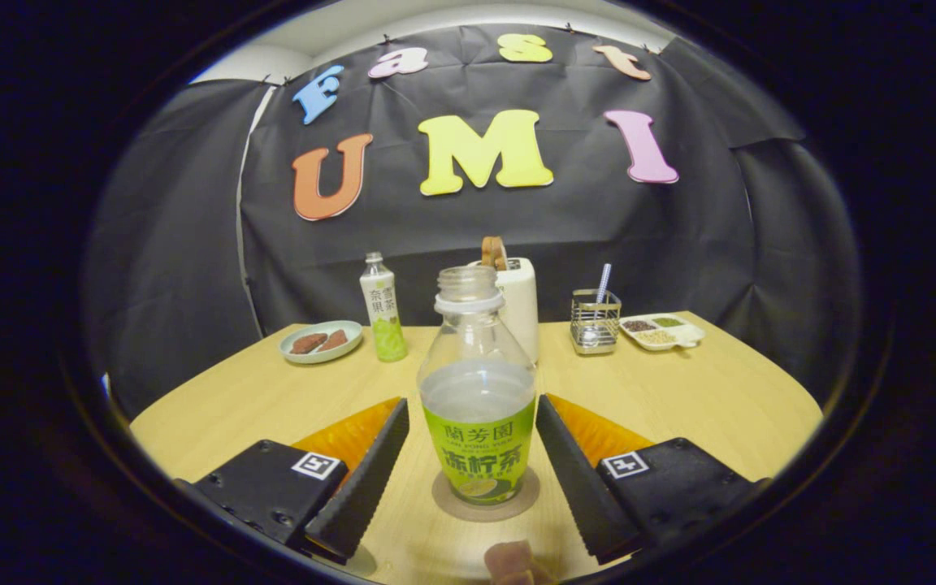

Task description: Take the bottle from table, then pour the juice into the cup, finally place the bottle on the coaster

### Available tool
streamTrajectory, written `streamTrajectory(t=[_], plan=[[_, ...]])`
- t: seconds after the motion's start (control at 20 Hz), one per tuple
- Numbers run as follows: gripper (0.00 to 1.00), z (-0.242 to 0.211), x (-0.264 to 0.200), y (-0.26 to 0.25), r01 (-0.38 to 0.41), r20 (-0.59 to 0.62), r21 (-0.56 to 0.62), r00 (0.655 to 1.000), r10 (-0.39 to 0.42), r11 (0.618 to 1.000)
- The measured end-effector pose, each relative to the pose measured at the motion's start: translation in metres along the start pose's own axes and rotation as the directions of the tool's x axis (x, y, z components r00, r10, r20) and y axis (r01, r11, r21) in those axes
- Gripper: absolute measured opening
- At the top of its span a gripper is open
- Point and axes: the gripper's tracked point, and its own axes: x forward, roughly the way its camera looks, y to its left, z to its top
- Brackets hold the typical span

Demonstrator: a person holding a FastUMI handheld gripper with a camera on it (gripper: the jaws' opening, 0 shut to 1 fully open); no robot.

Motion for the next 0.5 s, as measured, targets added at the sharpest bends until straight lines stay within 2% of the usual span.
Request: streamTrajectory(t=[0.25,0.5], plan=[[1.0,0.019,-0.066,0.004,-0.012,0.05,-0.015,0.999,0.012,1.0],[1.0,0.037,-0.142,-0.016,0.041,0.131,-0.034,0.991,-0.036,0.999]])
